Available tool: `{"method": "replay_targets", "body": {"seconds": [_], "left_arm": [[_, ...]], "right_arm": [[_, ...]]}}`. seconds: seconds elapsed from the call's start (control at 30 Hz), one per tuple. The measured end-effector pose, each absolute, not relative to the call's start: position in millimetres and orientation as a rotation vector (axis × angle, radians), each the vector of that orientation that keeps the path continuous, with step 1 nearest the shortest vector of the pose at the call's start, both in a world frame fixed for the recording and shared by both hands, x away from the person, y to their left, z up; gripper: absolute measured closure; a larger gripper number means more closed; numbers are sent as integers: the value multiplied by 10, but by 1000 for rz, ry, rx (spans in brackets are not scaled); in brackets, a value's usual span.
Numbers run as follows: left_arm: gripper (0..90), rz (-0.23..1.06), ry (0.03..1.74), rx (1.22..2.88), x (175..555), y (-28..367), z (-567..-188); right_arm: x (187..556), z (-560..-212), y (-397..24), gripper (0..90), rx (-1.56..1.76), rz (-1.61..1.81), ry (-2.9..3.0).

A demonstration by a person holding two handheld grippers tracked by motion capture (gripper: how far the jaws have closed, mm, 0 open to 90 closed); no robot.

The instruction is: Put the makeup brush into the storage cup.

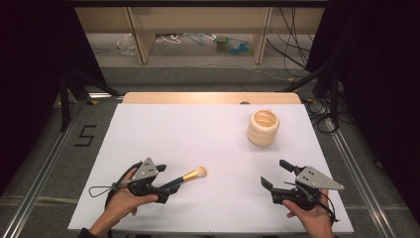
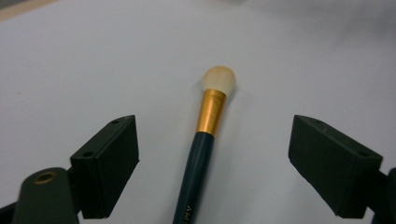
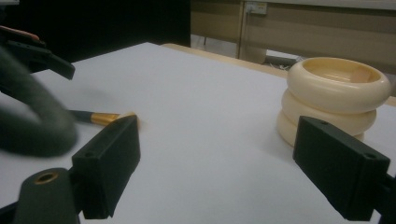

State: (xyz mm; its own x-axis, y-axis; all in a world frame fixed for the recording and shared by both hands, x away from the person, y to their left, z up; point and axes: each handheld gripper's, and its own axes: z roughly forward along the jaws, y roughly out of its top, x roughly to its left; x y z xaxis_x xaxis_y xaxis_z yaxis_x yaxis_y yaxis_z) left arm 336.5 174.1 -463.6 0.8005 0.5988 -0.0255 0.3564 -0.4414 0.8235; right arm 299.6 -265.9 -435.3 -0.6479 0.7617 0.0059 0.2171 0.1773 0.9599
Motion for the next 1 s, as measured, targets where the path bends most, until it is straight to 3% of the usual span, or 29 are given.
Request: {"method": "replay_targets", "body": {"seconds": [0.17, 0.5, 1.0], "left_arm": [[170, 332, 710, 2123, 3398, 1678, -4659], [218, 323, 653, 2369, 3551, 1570, -4637], [341, 242, 593, 2612, 3774, 1384, -4597]], "right_arm": [[2992, -4352, -2656, 160, 929, 1473, 1975], [3008, -4360, -2638, 170, 909, 1492, 1996], [3004, -4360, -2625, 171, 931, 1472, 2002]]}}
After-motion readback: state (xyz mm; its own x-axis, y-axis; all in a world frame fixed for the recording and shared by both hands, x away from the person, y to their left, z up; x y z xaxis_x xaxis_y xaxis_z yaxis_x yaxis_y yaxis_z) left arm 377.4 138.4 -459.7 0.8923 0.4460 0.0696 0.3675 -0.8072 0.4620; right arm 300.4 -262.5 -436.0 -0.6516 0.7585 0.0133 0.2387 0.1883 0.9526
